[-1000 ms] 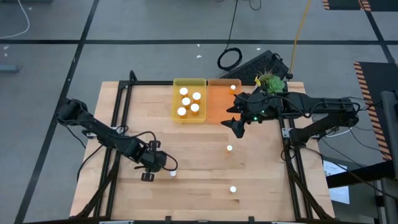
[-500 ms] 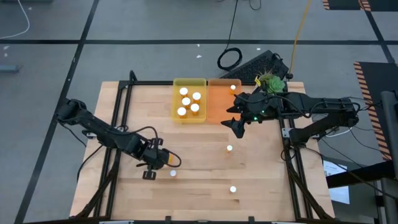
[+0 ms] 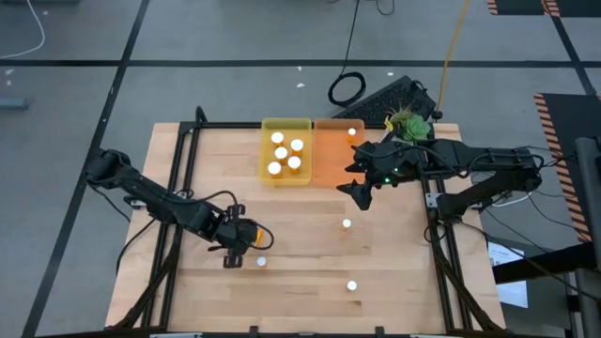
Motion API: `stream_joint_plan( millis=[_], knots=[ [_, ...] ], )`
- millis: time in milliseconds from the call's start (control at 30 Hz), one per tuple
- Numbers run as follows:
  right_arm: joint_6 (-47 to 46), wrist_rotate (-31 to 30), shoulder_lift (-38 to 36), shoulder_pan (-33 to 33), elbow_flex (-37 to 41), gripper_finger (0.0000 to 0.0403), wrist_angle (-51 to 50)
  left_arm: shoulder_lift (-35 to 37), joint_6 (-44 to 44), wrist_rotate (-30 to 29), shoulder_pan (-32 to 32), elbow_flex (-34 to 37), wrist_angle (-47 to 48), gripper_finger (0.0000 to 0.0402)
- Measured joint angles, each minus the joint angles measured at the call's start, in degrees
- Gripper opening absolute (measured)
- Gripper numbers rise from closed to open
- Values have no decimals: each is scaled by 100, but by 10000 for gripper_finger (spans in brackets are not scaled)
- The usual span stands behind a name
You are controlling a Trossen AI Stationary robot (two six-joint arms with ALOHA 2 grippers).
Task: Pick and place medicine bottles into bin by pill shape (circle, oval)
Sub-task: Put the small orange tablet bottle into the orange bin
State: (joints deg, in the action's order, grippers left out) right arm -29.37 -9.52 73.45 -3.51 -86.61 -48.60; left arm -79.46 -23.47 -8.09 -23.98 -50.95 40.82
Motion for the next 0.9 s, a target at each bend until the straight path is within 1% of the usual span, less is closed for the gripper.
stream_joint_plan(
  millis=[67,200,300,367,467,567,633,767,900],
  knots=[
    [-14,57,-20,0,0,302,2,0,-670,-129,57,212,-352,188],
    [-161,74,-56,-3,2,302,-80,0,-2223,-153,165,670,-1140,188],
    [-243,76,-107,-2,1,302,-181,-1,-3366,-146,252,931,-1410,189],
    [-246,76,-120,-2,1,302,-242,-2,-3762,-210,274,1029,-1564,189],
    [-197,76,-120,-2,2,302,-269,-7,-4035,-372,300,1098,-1546,189],
    [-159,74,-120,13,2,302,-233,-76,-4233,-378,558,1103,-1539,189],
    [-147,70,-118,17,2,302,-185,-79,-4475,-112,790,1090,-1541,189],
    [-138,70,-118,69,1,302,-81,-79,-5080,713,1277,1059,-1603,191],
    [-102,74,-116,138,2,302,-92,-82,-5585,1297,1596,1059,-1609,203]
  ],
)
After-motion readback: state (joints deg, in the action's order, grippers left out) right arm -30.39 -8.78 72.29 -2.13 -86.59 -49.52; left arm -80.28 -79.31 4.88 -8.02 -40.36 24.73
